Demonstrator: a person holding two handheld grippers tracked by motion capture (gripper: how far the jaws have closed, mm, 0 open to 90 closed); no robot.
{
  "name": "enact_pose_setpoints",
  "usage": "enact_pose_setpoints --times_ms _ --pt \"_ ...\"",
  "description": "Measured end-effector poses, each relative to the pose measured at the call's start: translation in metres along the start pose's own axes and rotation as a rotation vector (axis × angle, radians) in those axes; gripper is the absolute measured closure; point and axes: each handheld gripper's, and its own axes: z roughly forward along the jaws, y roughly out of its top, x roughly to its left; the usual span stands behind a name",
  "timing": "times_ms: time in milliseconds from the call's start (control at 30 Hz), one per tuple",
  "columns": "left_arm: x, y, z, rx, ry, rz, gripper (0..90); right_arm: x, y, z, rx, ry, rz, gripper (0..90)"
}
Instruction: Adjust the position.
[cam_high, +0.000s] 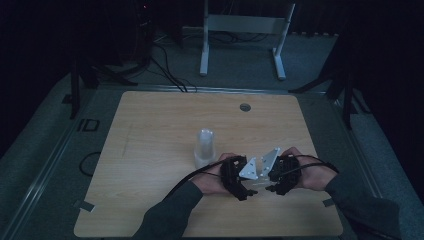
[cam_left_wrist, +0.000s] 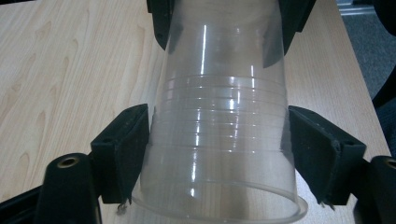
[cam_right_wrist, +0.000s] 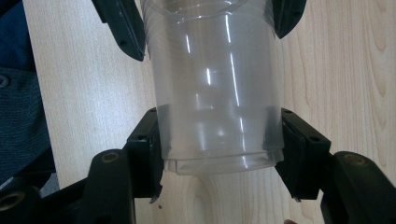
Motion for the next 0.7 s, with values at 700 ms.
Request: enact_pose_setpoints --times_ms 700 --pt "0.008 0.0 -0.006 -0.036 0.047 -0.078 15.7 -0.003 -0.018 0.002 -0.023 -0.009 0.072 41.2"
